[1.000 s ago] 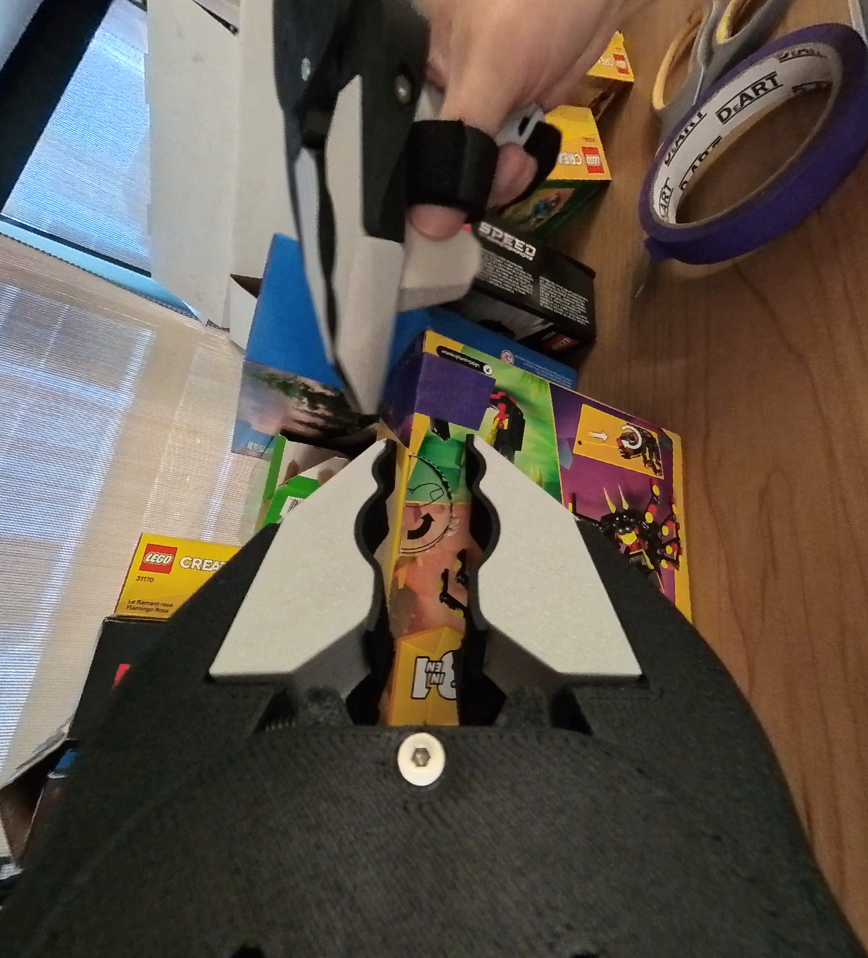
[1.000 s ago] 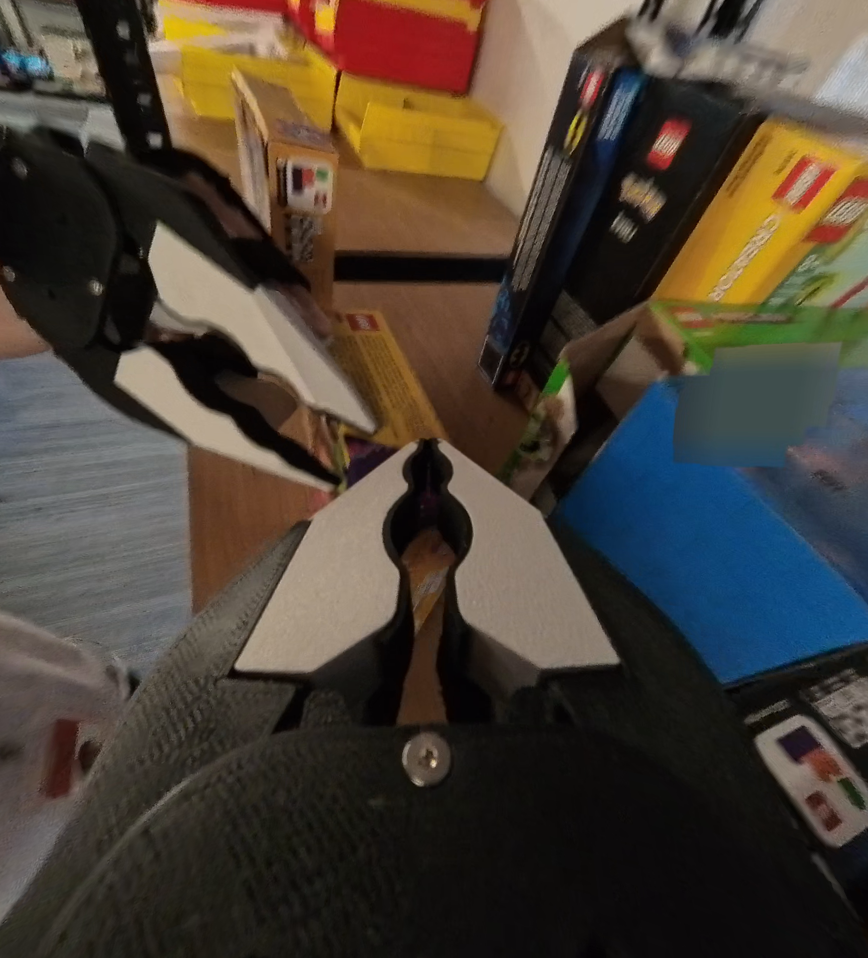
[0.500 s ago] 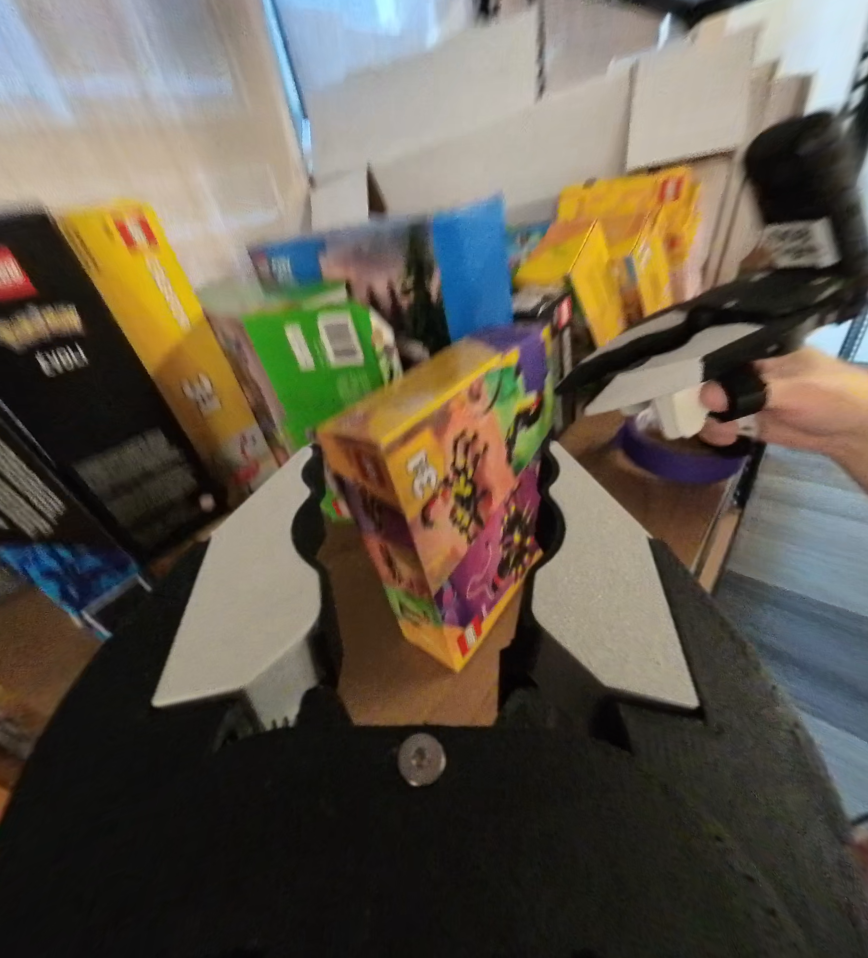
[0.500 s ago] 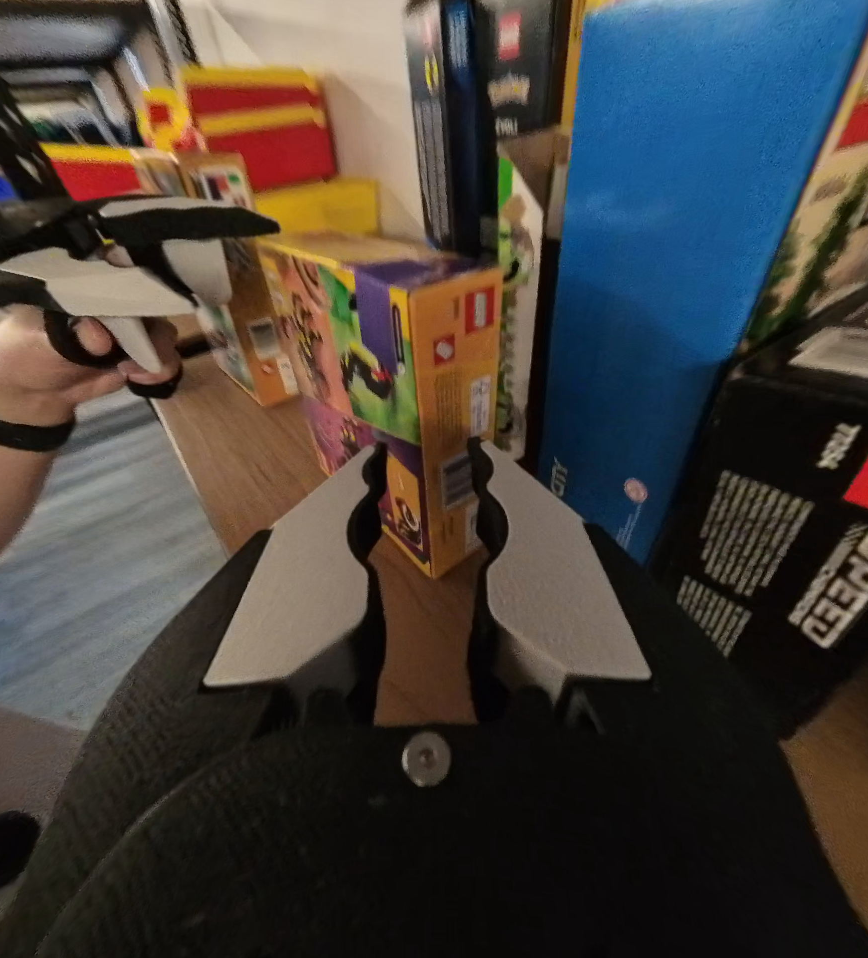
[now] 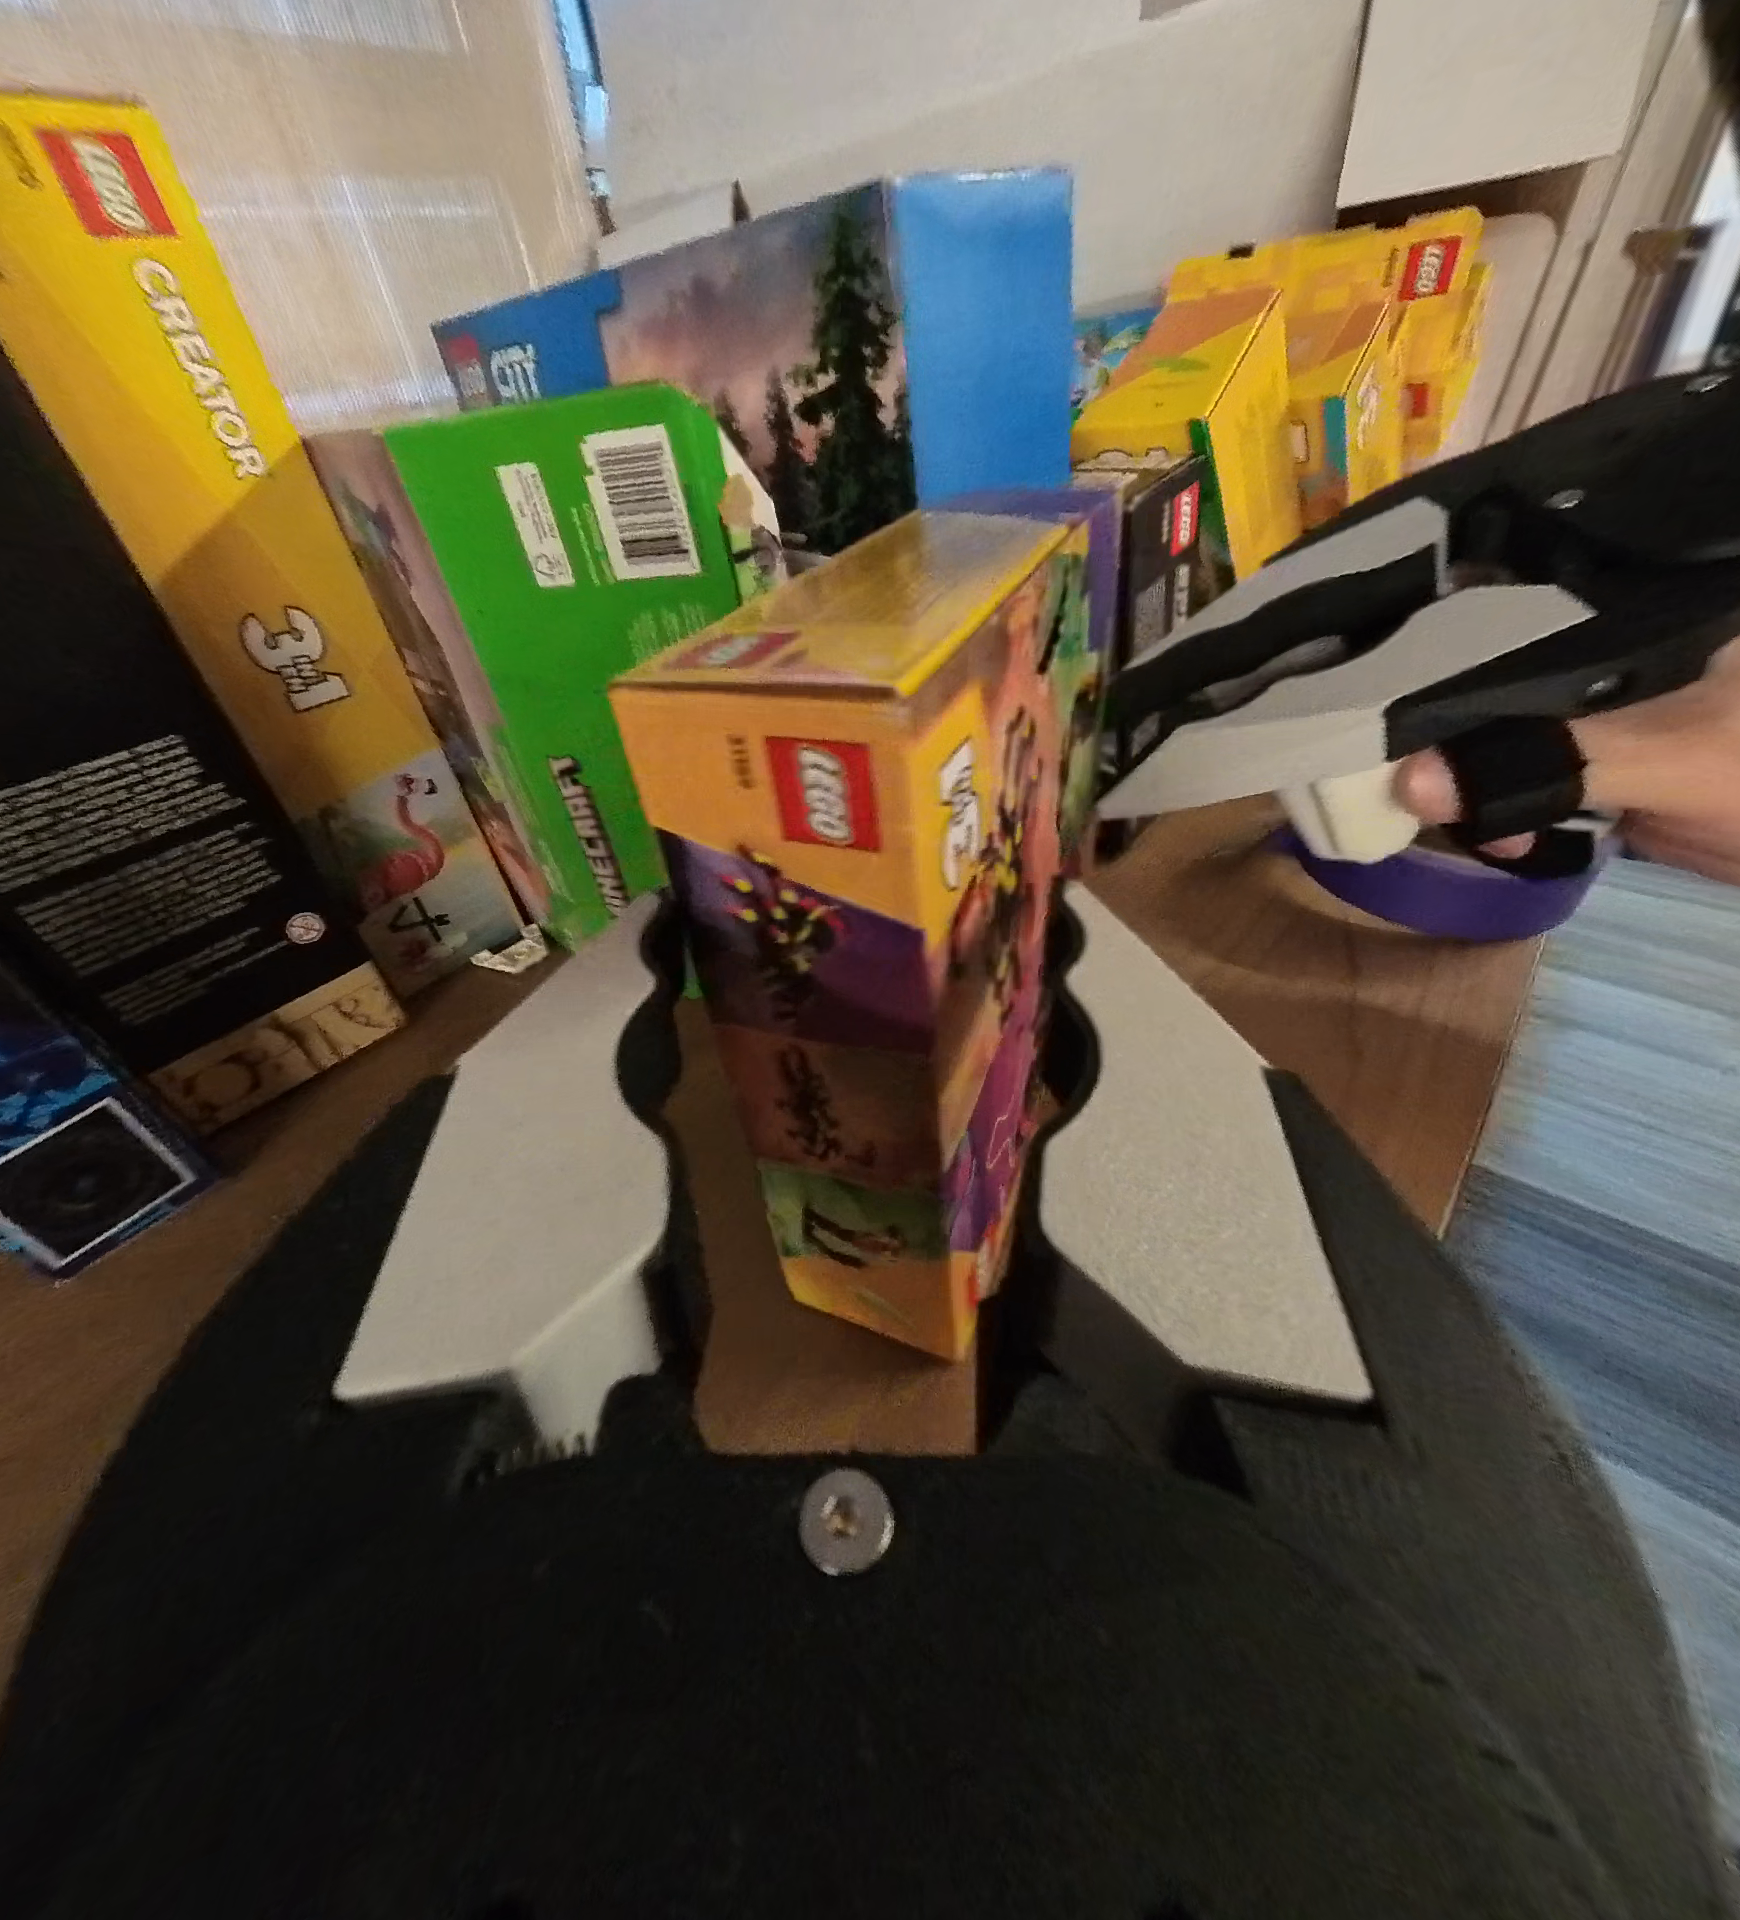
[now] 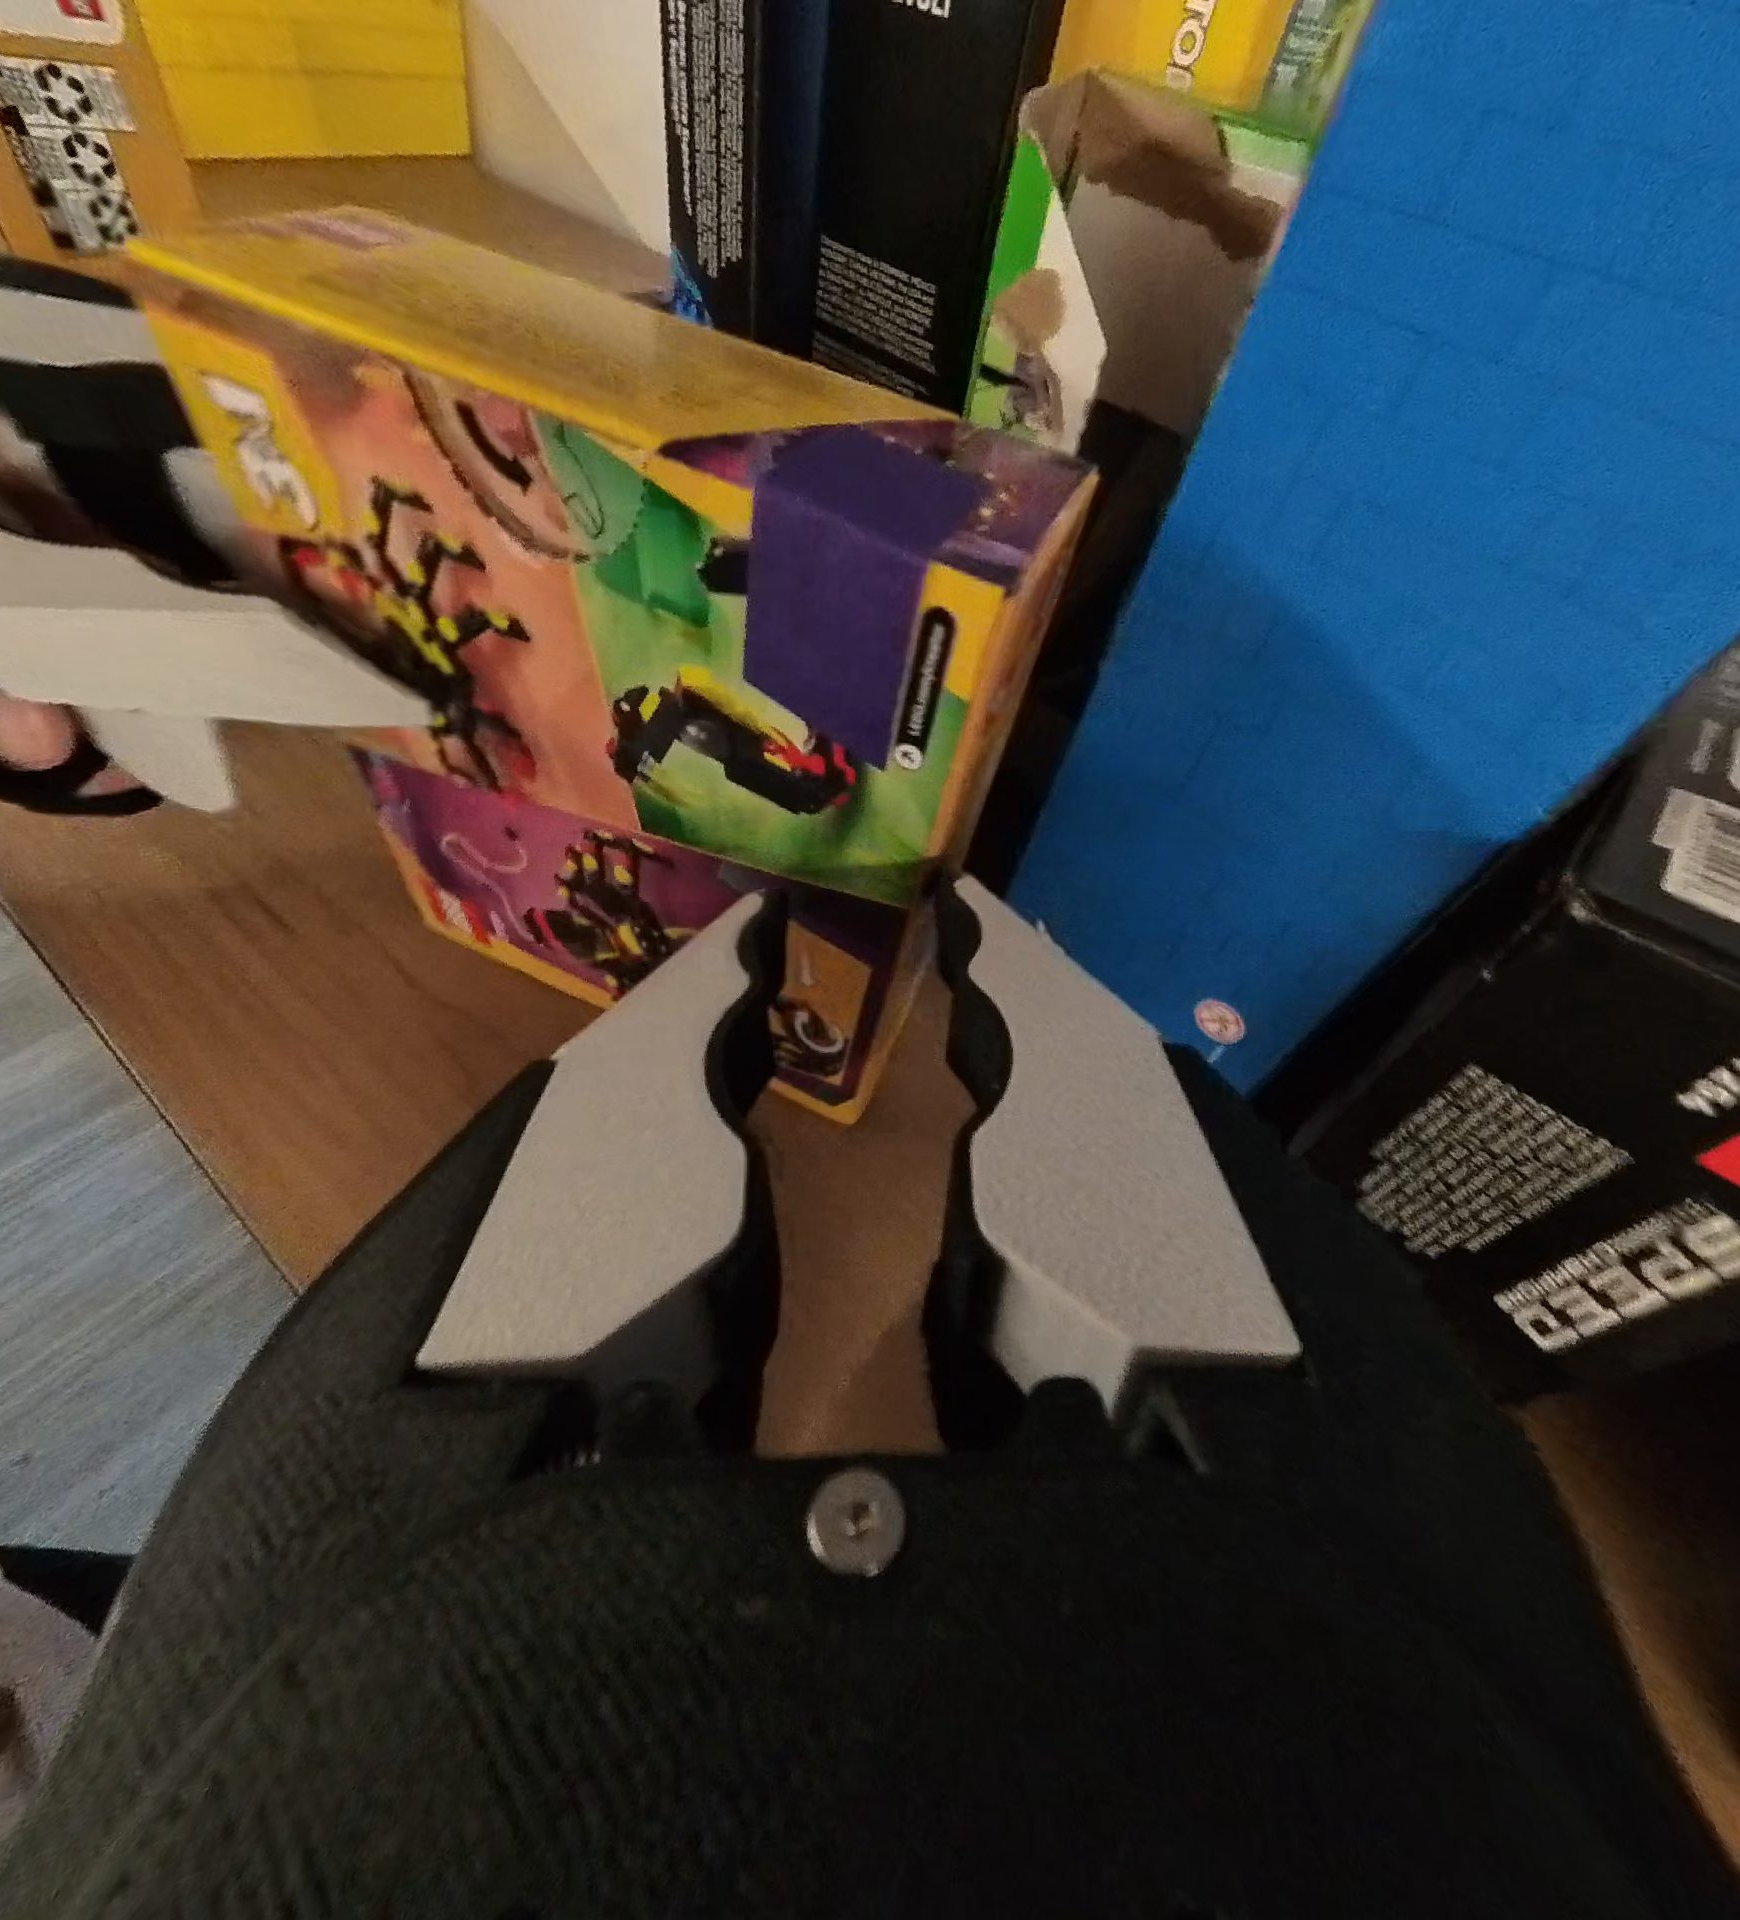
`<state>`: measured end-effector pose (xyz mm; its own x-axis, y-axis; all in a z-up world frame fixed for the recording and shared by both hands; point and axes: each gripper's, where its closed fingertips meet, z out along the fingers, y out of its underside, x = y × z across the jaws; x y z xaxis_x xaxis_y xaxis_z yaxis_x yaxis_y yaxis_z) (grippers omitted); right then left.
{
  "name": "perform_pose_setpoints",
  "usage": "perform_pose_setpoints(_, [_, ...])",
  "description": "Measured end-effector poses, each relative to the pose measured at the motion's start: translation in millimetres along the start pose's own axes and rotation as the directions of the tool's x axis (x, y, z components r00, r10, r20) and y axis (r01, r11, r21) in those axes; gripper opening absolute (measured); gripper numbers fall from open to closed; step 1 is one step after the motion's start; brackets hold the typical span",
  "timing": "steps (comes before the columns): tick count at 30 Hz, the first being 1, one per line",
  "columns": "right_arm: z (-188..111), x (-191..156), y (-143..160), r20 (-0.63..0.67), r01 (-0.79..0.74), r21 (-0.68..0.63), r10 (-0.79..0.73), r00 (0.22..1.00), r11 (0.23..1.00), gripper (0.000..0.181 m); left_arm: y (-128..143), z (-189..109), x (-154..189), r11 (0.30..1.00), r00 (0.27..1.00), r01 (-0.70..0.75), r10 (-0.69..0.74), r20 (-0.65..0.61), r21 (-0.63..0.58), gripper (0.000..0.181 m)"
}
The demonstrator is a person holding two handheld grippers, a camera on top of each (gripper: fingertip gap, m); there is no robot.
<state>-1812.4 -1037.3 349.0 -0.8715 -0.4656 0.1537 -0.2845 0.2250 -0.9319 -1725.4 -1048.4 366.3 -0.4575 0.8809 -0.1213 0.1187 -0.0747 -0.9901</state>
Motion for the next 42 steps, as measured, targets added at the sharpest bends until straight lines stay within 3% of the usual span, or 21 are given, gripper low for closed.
perform_pose_setpoints(2, [8, -1, -2, 0.017, 0.012, 0.0, -0.012, 1.0, 1.0, 0.031, -1, -11, 3, 1.0, 0.998, -0.017, 0.016, 0.054, 0.024, 0.056])
perform_pose_setpoints(8, [27, -4, -6, 0.154, -0.051, -0.004, 0.051, 0.987, 0.999, 0.032, -1, -25, 5, 0.999, 0.974, -0.002, -0.008, 0.226, 0.044, 0.052])
perform_pose_setpoints(10, [11, -1, -8, 0.203, -0.082, 0.004, 0.08, 0.976, 0.997, 0.035, -1, -25, 6, 0.999, 0.963, -0.005, -0.007, 0.269, 0.044, 0.053])
perform_pose_setpoints(13, [-52, 18, -12, 0.197, -0.08, 0.124, 0.054, 0.979, 0.989, 0.039, -5, -30, 9, 0.998, 0.948, -0.006, -0.015, 0.317, 0.065, 0.073])
perform_pose_setpoints(15, [-93, 27, 10, 0.184, -0.013, 0.112, -0.008, 0.983, 0.994, 0.038, -12, -43, 14, 0.994, 0.941, 0.002, -0.04, 0.336, 0.113, 0.075])
perform_pose_setpoints(17, [-114, 28, 46, 0.218, 0.009, -0.008, -0.007, 0.976, 1.0, 0.041, -13, -62, 22, 0.989, 0.929, 0.009, -0.064, 0.364, 0.149, 0.072])
perform_pose_setpoints(21, [-127, 7, 97, 0.309, 0.053, -0.204, 0.013, 0.951, 0.978, 0.05, 7, -95, 45, 0.993, 0.873, 0.021, -0.073, 0.483, 0.112, 0.069])
perform_pose_setpoints(25, [-120, 3, 126, 0.3, 0.152, -0.304, -0.057, 0.952, 0.941, 0.05, 22, -98, 83, 0.993, 0.839, 0.057, -0.106, 0.534, 0.107, 0.064])
perform_pose_setpoints(27, [-117, 7, 127, 0.289, 0.248, -0.301, -0.159, 0.944, 0.921, 0.013, 24, -87, 101, 0.991, 0.834, 0.063, -0.117, 0.539, 0.117, 0.062])
perform_pose_setpoints(28, [-117, 5, 128, 0.312, 0.288, -0.293, -0.194, 0.93, 0.911, 0.012, 26, -79, 111, 0.99, 0.839, 0.077, -0.126, 0.53, 0.114, 0.062])
perform_pose_setpoints(30, [-121, -1, 121, 0.348, 0.35, -0.208, -0.265, 0.899, 0.913, 0.012, 27, -62, 135, 0.991, 0.865, 0.092, -0.129, 0.486, 0.098, 0.058])
perform_pose_setpoints(33, [-159, -38, 91, 0.458, 0.452, 0.209, -0.495, 0.738, 0.867, 0.011, 25, -36, 176, 0.996, 0.933, 0.077, -0.091, 0.347, 0.053, 0.049])
perform_pose_setpoints(35, [-191, -56, 74, 0.502, 0.392, 0.421, -0.57, 0.65, 0.818, 0.01, 12, -25, 207, 0.996, 0.981, 0.06, -0.07, 0.181, 0.061, 0.046])
perform_pose_setpoints(38, [-236, -64, 53, 0.557, 0.248, 0.594, -0.614, 0.56, 0.765, 0.009, -39, -29, 235, 0.978, 0.991, 0.114, -0.101, -0.083, 0.177, 0.036])
perform_pose_setpoints(41, [-273, -61, 36, 0.633, 0.098, 0.648, -0.606, 0.482, 0.755, 0.009, -101, -45, 251, 0.932, 0.91, 0.252, -0.137, -0.392, 0.26, 0.033])
perform_pose_setpoints(42, [-284, -59, 33, 0.656, 0.061, 0.656, -0.608, 0.448, 0.753, 0.009, -113, -44, 252, 0.936, 0.891, 0.25, -0.123, -0.436, 0.247, 0.036])
